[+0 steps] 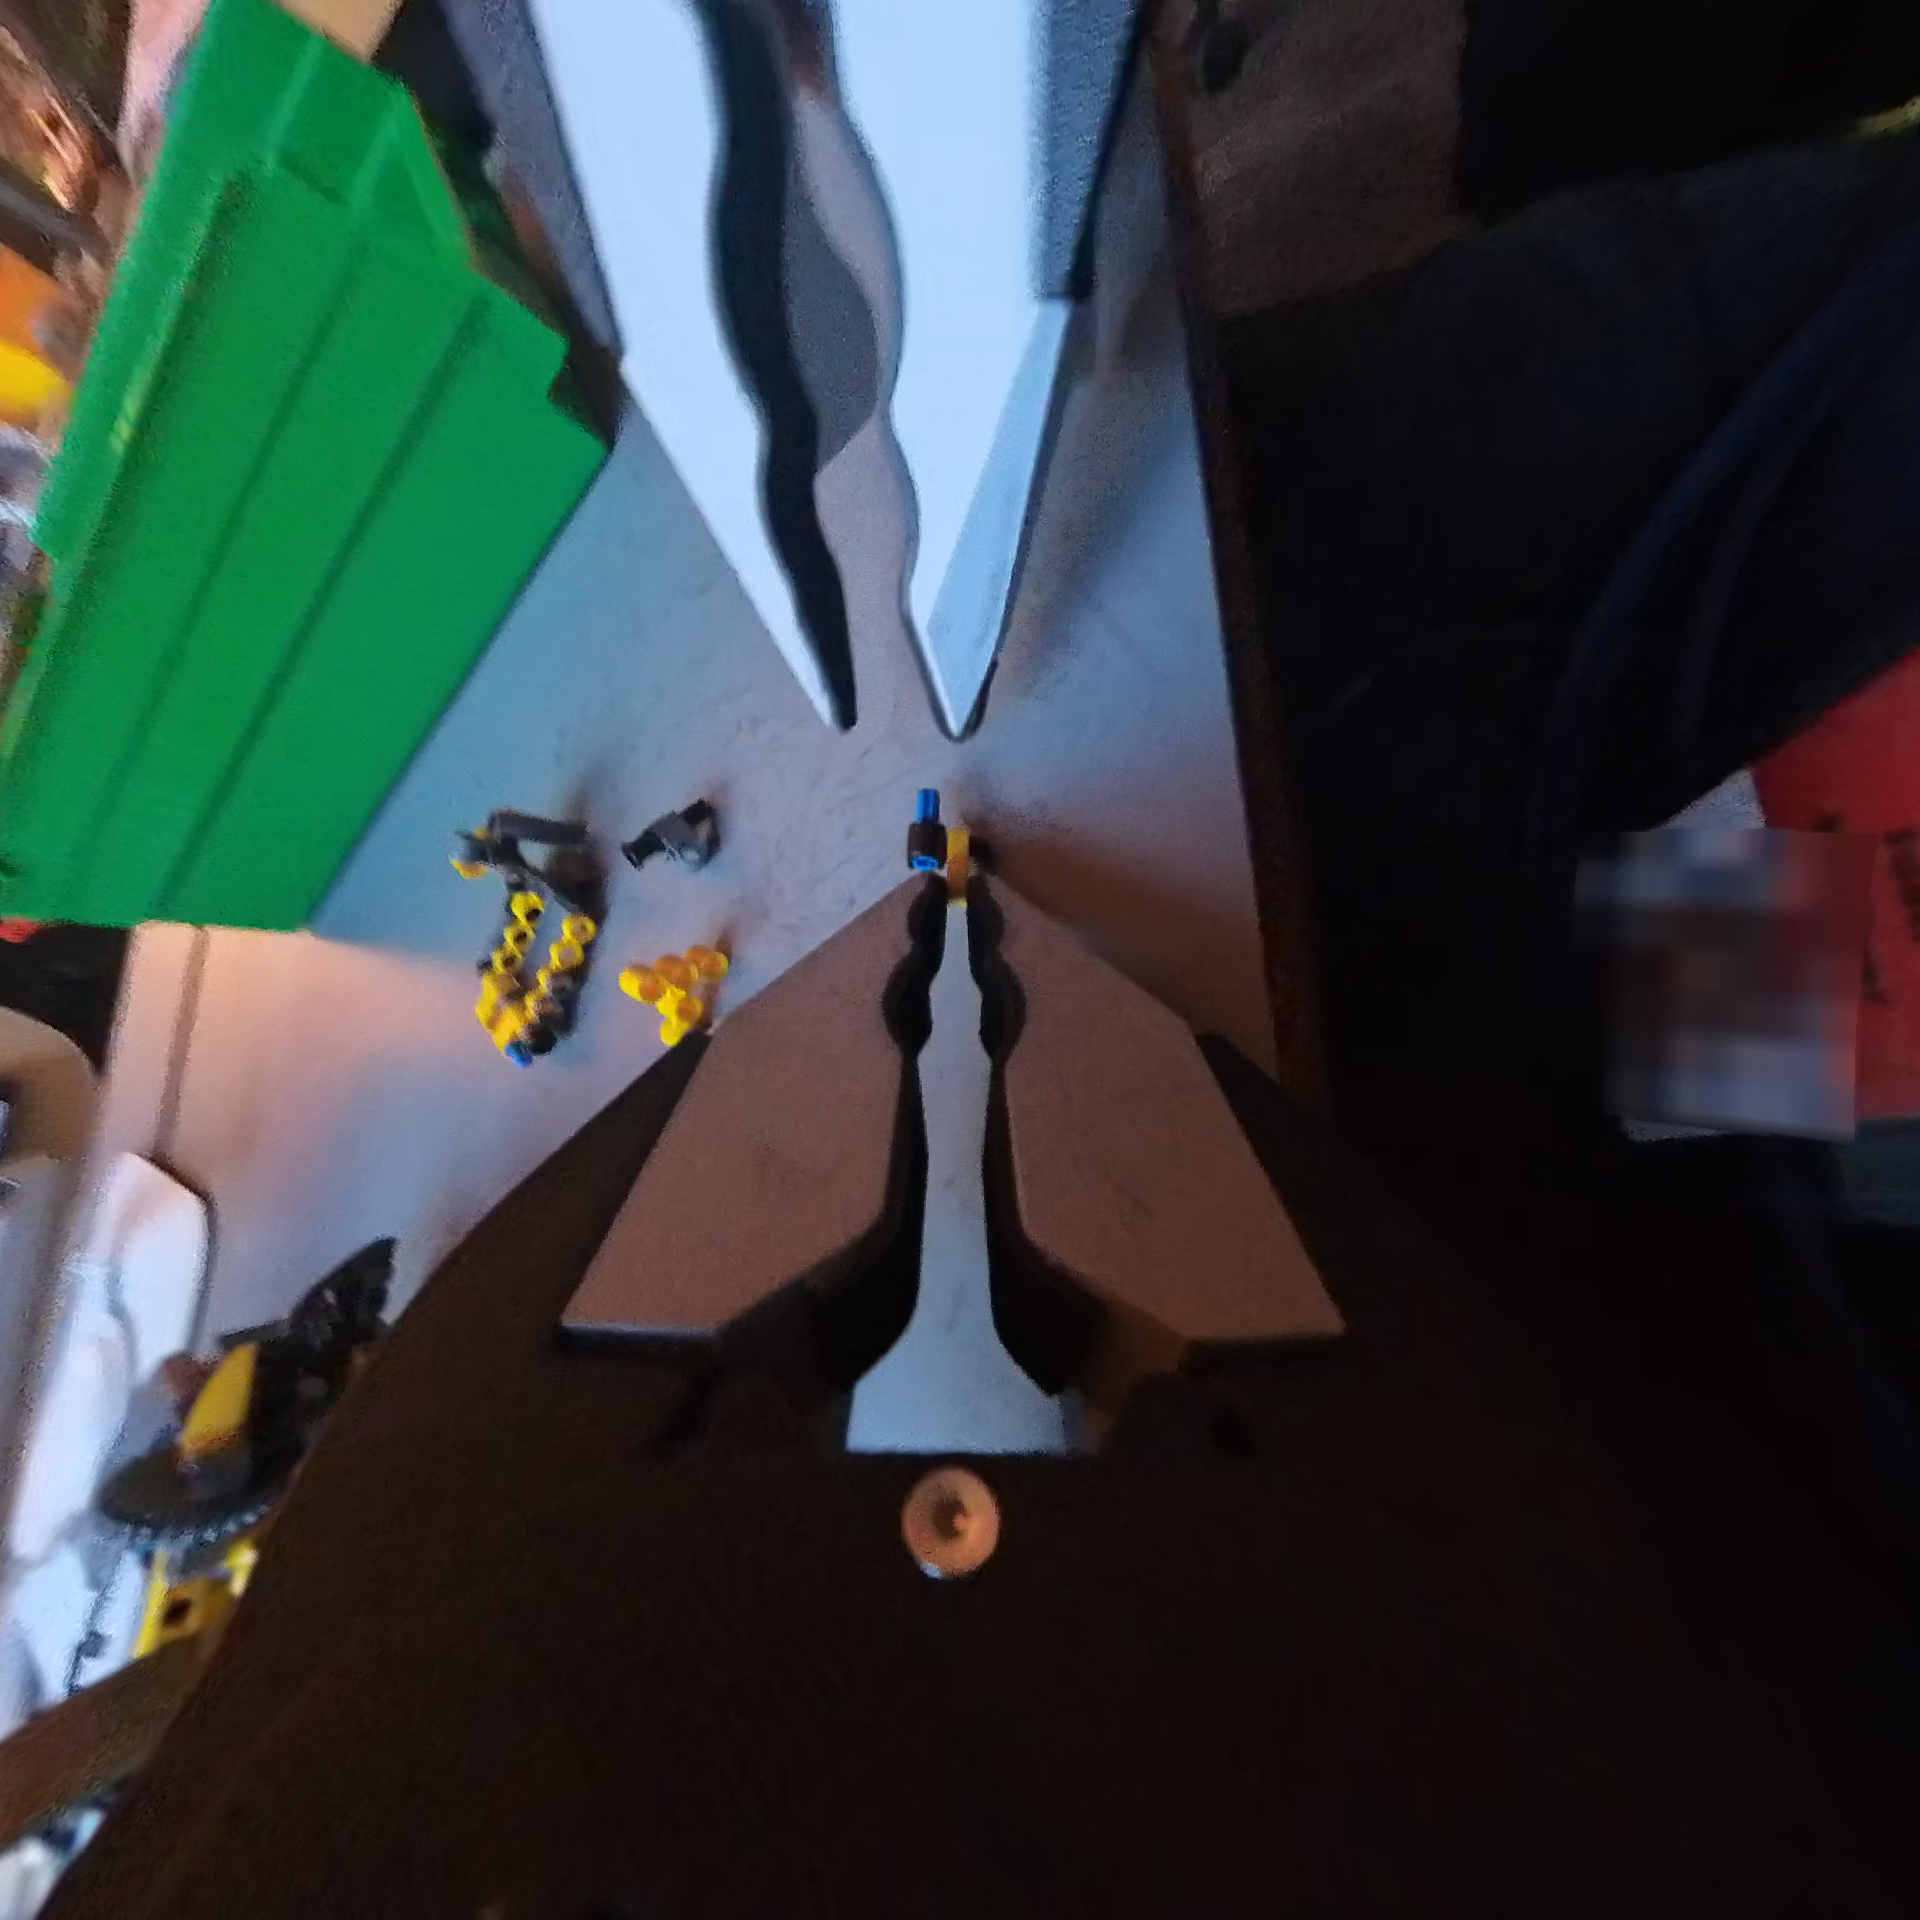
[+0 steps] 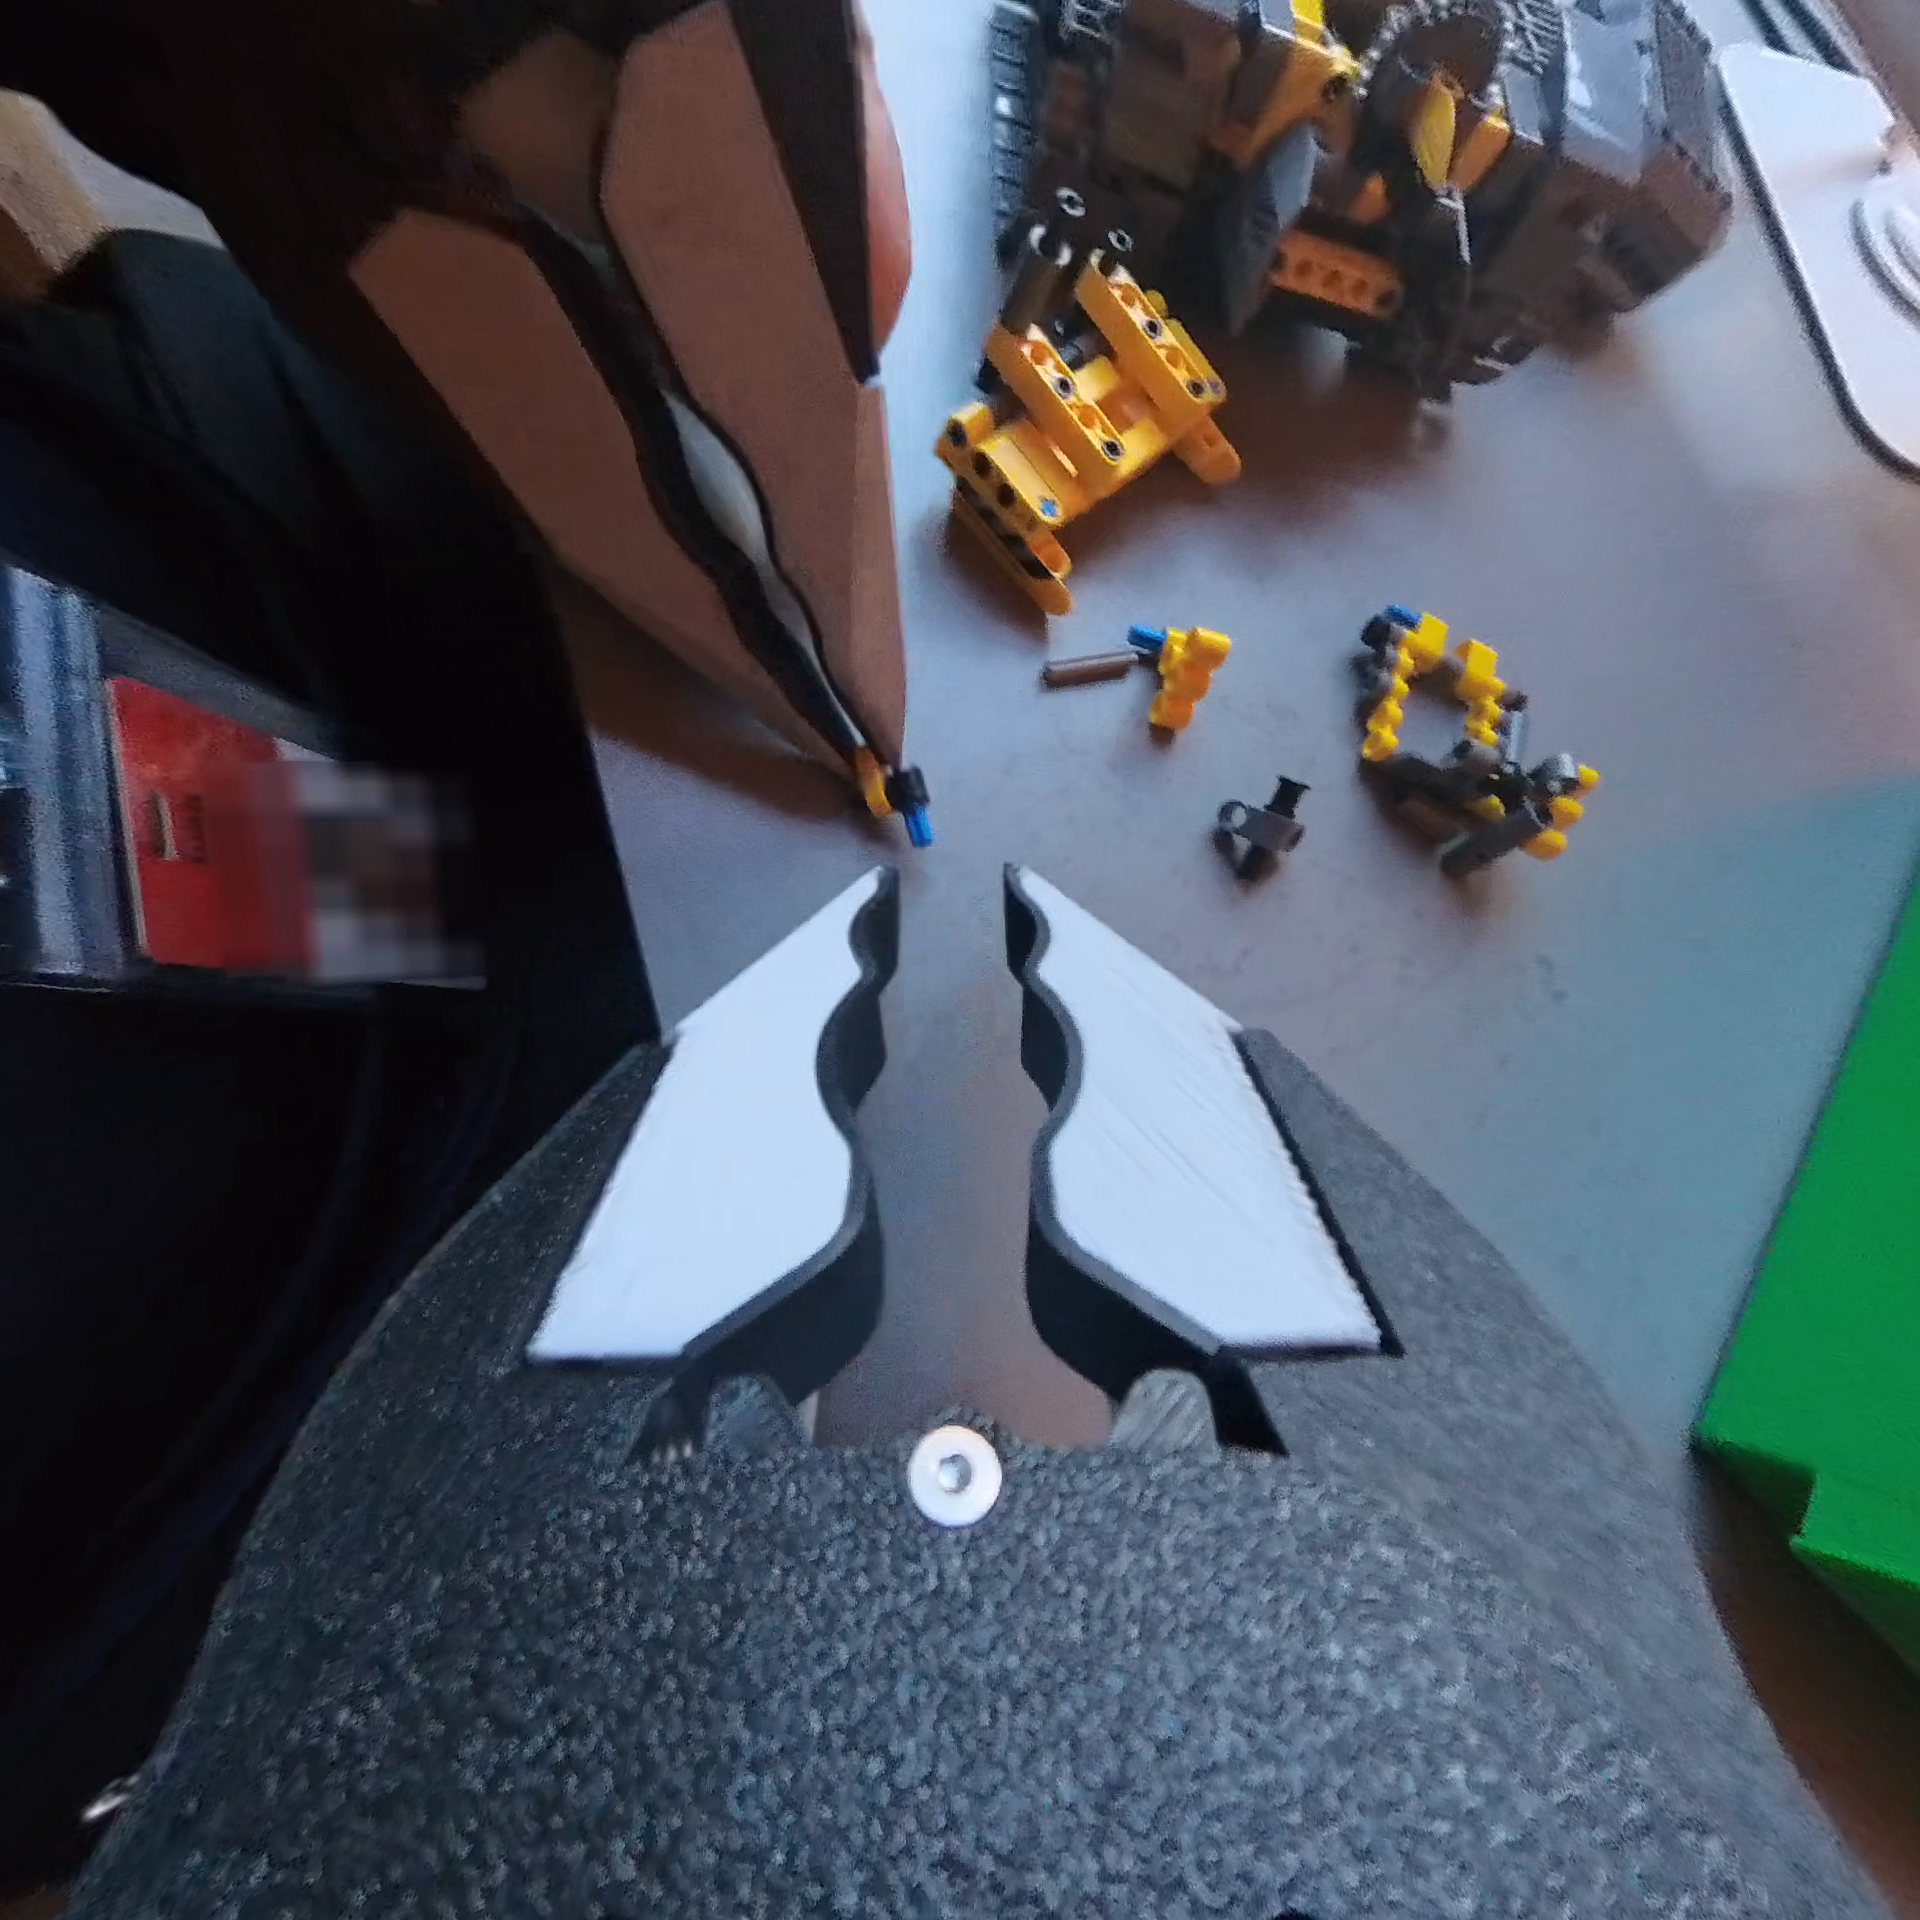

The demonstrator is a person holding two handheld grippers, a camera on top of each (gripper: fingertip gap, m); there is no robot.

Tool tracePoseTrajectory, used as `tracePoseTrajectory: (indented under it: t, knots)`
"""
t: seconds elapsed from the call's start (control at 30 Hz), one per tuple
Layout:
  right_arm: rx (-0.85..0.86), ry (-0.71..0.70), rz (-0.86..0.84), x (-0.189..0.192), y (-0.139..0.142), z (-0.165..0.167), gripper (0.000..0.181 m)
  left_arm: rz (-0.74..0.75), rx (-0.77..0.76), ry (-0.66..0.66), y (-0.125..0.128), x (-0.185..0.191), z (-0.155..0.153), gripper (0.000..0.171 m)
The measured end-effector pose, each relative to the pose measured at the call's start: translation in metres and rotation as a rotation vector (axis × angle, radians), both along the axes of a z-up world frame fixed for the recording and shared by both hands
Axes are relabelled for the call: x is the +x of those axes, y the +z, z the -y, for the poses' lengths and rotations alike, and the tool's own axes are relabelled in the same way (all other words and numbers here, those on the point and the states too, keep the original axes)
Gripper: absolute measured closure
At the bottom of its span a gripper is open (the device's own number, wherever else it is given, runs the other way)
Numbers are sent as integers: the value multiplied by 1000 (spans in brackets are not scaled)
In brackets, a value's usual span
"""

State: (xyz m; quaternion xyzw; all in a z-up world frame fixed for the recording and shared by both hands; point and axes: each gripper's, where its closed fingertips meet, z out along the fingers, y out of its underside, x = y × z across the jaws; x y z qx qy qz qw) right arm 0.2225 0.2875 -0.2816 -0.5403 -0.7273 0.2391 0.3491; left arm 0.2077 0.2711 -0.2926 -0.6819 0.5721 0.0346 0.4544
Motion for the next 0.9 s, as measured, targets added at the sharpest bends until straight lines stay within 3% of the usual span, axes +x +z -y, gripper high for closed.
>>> tracePoseTrajectory:
  t: [0.1,0.23,0.47,0.73,0.9]
  knots:
    - [24,37,44,-4,-9,8,164,-27,55,-3,1,1,-1,170]
    - [207,59,65,-8,-9,4,176,-25,49,-22,1,2,1,170]
    - [380,160,120,-11,-9,7,179,-25,56,-47,1,5,1,170]
    - [335,166,116,-13,-10,10,180,37,70,-85,10,7,6,170]
    - [233,93,76,-13,-10,9,181,-12,114,-26,7,5,0,169]
